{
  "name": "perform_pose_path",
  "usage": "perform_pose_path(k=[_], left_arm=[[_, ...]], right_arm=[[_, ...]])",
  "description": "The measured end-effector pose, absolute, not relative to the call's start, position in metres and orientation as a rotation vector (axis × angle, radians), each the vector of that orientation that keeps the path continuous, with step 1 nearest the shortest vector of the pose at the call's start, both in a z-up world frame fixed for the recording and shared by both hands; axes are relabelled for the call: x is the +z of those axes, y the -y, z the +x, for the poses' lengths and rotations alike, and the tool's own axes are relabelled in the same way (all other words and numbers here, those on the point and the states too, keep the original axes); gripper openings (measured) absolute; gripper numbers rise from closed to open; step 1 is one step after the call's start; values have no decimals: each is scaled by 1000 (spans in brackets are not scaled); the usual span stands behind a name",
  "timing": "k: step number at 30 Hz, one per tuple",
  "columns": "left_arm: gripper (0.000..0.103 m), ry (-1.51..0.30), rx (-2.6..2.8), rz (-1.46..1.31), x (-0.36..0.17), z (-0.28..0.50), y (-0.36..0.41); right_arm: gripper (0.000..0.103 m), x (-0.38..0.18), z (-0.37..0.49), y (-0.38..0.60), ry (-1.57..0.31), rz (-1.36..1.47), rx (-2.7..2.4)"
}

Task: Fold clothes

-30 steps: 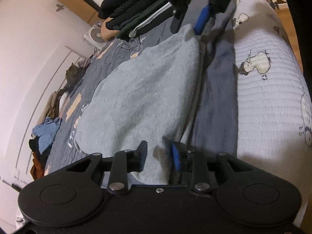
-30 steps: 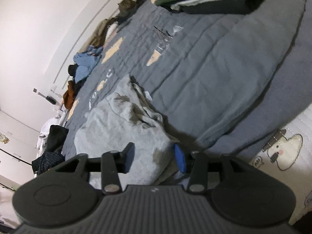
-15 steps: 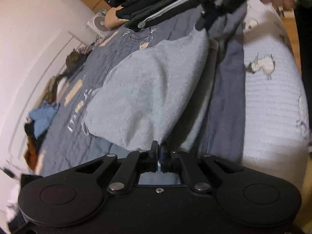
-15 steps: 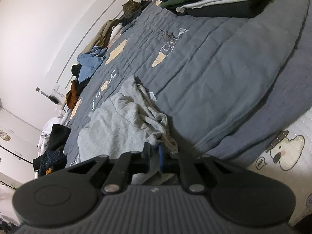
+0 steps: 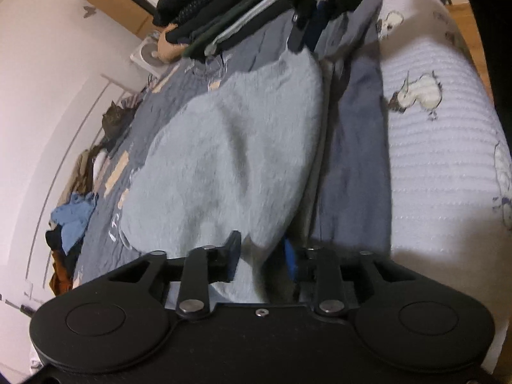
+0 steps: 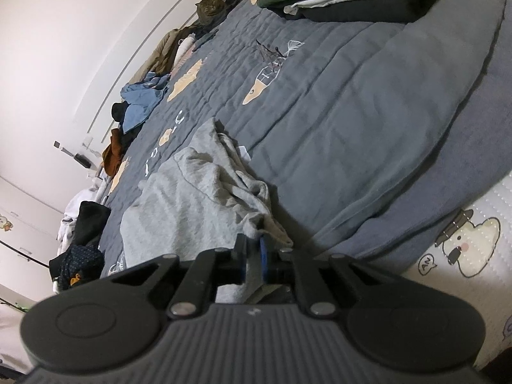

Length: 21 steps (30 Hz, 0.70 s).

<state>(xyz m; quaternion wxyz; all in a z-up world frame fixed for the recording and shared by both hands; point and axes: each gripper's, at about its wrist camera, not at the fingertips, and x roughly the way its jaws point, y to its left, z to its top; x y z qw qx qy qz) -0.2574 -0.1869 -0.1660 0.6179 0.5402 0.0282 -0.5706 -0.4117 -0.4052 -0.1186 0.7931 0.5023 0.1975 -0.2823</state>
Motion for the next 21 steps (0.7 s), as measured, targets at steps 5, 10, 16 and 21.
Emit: perform_pose_path(k=[5,10,16,21], left_arm=[[4,-95,-1281,1226,-154,-246,178],[4,-114,-1271,1233,-155,-242,177],[6,-125,-1275,1207,-147,-241,173],[53,-104,-1308,1200,-145,-248,169]], right_arm=[[8,-121,-406,403,-434,1069,-602],[9,-121,-403,400,-449,1064,-592],[13,-119,-411,402,-467,1074,-602],[26,-114,-418,401,-495,1094,-570]])
